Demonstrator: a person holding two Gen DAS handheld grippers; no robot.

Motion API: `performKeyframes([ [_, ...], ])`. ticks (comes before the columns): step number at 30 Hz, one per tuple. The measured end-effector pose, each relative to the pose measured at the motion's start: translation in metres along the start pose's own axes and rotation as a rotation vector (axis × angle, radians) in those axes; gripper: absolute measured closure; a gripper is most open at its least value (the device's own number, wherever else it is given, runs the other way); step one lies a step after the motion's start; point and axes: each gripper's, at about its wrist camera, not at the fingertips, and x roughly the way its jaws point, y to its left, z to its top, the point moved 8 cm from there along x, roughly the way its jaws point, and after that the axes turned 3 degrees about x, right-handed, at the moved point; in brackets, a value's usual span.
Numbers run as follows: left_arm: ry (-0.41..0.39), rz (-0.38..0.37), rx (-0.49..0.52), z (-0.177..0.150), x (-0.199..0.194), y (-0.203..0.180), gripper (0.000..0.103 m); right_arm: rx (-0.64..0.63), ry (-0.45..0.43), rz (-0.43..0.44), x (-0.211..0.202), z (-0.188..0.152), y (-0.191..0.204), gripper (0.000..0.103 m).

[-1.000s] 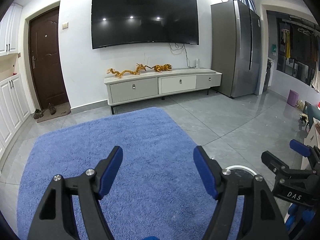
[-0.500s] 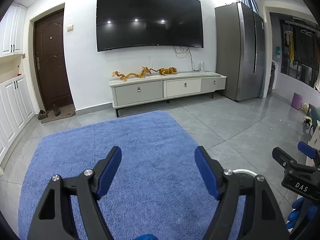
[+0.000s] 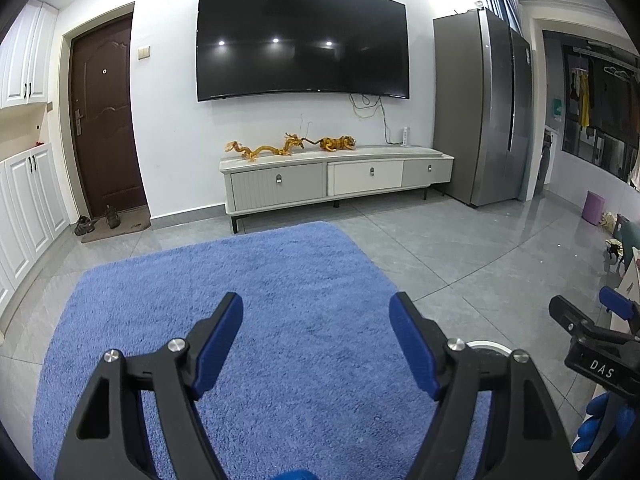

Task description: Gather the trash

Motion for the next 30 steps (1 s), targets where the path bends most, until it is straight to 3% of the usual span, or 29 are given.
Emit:
performKeyframes([
  [30, -0.004, -0.007, -0.005, -0.0048, 0.0022, 0.0072, 0.028, -0.011, 0.001, -0.018, 0.0019, -0.0025, -0.0012, 0.000],
])
